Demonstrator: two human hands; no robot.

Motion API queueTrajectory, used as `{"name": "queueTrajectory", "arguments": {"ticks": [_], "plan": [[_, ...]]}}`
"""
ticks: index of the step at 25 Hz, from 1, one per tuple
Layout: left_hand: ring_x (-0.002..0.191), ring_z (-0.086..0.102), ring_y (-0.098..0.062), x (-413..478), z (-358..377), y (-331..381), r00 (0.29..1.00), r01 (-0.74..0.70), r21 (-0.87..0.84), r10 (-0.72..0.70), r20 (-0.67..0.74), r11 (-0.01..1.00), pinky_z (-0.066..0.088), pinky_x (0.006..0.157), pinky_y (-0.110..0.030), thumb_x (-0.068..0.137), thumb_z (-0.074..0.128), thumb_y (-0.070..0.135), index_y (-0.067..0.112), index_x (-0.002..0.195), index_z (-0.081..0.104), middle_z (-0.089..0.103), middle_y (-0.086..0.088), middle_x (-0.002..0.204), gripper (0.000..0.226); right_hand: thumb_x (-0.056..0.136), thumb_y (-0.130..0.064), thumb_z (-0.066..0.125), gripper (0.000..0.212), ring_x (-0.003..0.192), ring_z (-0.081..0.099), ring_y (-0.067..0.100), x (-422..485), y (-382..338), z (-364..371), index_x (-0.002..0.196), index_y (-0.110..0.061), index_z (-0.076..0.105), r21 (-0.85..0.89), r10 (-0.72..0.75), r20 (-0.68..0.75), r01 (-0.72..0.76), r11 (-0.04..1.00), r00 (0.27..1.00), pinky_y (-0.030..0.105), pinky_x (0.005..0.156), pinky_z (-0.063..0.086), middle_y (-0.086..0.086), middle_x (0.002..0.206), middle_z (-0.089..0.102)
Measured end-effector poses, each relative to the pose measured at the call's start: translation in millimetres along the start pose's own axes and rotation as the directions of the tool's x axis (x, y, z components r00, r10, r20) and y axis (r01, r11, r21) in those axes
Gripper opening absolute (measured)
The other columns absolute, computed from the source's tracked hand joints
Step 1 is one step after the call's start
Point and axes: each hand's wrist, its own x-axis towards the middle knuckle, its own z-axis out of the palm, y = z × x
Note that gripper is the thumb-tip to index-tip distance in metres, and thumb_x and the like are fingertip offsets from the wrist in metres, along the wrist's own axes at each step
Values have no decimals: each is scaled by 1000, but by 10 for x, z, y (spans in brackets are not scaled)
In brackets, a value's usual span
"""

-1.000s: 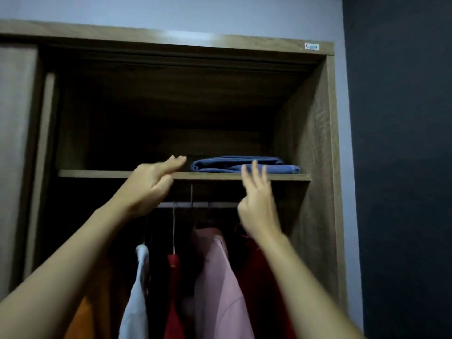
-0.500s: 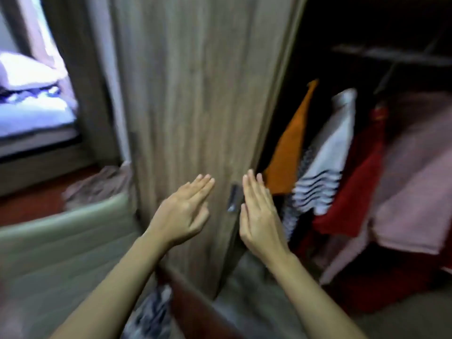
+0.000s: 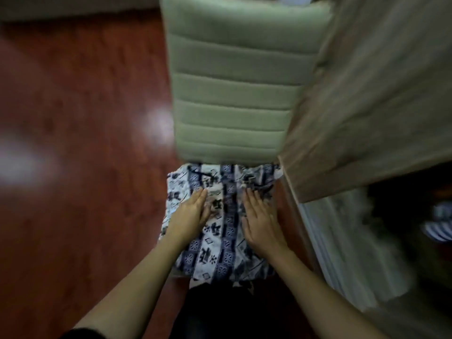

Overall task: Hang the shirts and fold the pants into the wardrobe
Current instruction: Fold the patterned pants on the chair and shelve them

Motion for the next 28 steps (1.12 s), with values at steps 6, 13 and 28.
{"name": "queueTrajectory", "arguments": {"ticks": [6, 13, 28], "plan": [[105, 57, -36, -360, 999, -1072, 796, 587, -268, -605, 19, 764, 46, 79, -37, 96, 47, 23, 7, 116, 49, 60, -16, 112, 26, 102, -22, 27, 54, 146, 1, 22, 649, -55, 1141, 150, -11, 6, -38, -66, 300, 81, 996, 952, 31, 117, 2, 6, 159, -1], [123, 45, -28, -431, 1528, -1560, 617, 784, -147, -784, 74, 603, 34, 102, -46, 83, 54, 58, 11, 146, 24, 59, -8, 123, 84, 101, -24, 35, 55, 143, 12, 27, 1047, -31, 1903, 149, -15, 12, -72, -60, 424, 100, 992, 904, 43, 115, 25, 4, 159, 0], [83, 61, -21, 23, 799, -1636, 961, 179, 375, -243, 132, 910, 51, 65, -30, 95, 49, 16, 33, 133, 46, 57, 0, 113, 42, 83, -38, 62, 84, 140, 22, 28, 1575, 13, 1582, 148, -16, 11, 75, -26, 216, 10, 997, 976, 42, 112, 29, 9, 158, 3]]}}
